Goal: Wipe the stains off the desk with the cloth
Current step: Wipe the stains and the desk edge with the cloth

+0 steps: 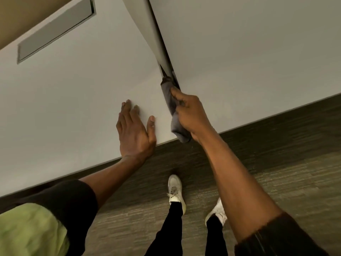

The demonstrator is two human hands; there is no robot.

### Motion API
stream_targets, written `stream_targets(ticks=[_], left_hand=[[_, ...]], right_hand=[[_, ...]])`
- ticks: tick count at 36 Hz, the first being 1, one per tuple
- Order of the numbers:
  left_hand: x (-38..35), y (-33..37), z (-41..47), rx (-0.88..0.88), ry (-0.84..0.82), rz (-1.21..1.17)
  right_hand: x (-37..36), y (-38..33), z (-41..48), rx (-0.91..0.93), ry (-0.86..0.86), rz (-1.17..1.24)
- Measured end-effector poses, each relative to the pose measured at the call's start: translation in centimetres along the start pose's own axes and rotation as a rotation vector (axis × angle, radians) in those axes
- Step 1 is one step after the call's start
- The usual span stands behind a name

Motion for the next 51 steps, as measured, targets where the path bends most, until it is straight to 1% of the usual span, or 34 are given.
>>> stream_targets(ticks=[4,7,16,21,24,26,30,32,35,38,40,42,44,45,46,48,49,51], left_hand=[[0.1,0.0,0.1,-0.001,0.004,-0.001],[0.1,0.0,0.0,-0.005,0.008,0.007],[0.0,-0.2,0.1,-0.015,0.027,0.007],[0.1,-0.1,0.0,-0.019,0.022,0.001],[0.1,-0.1,-0.1,-0.018,0.019,-0.009],[0.2,-0.2,-0.1,-0.012,0.026,-0.017],[0.3,-0.2,0.0,-0.005,0.020,-0.034],[0.3,-0.2,0.0,0.000,0.011,-0.041],[0.3,-0.4,0.1,-0.008,0.006,-0.065],[0.4,-0.6,0.1,-0.011,-0.003,-0.090],[0.7,-0.8,0.1,-0.006,-0.021,-0.142],[1.3,-1.2,0.3,0.008,-0.034,-0.274],[2.2,-2.5,-0.1,0.031,-0.027,-0.411],[2.7,-3.6,-0.7,0.030,-0.018,-0.433],[3.3,-5.0,-1.4,0.012,-0.009,-0.419],[4.2,-8.3,-3.0,-0.050,0.000,-0.319],[4.6,-10.1,-3.8,-0.081,-0.006,-0.264],[5.2,-13.8,-5.5,-0.135,-0.036,-0.176]], right_hand=[[-0.2,-1.7,3.6,0.060,0.005,-0.065],[-0.4,-1.4,3.1,0.068,0.000,-0.045],[-0.7,3.3,-7.2,-0.074,0.017,0.203],[-0.6,6.3,-13.5,-0.097,0.012,0.286],[-0.3,7.2,-15.3,-0.097,0.018,0.323],[-0.2,7.2,-15.8,-0.093,0.048,0.393],[0.2,5.7,-15.4,-0.020,0.185,0.475],[0.3,4.5,-14.8,0.014,0.220,0.475],[0.4,2.6,-13.6,0.061,0.228,0.437],[0.1,1.1,-12.0,0.113,0.214,0.273],[-0.3,0.3,-10.7,0.126,0.204,0.056],[-0.7,-0.5,-9.7,0.142,0.175,-0.175],[-1.7,-0.9,-9.4,0.220,0.091,-0.409],[-2.3,-0.9,-9.3,0.272,0.047,-0.540],[-2.8,-0.8,-9.2,0.322,0.027,-0.676],[-4.1,-0.6,-9.3,0.366,0.057,-0.915],[-4.8,-0.5,-9.5,0.369,0.084,-0.988],[-6.6,-0.4,-10.4,0.373,0.139,-1.015]])
Point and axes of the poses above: each hand's wrist, its own z-axis towards the middle knuckle, its own x-axis out of the back of the hand, y = z × x, the point moved 1 cm from there along z, towards the middle knuckle, and after that the axes turned 1 degree about -y, right-handed, at the moved point
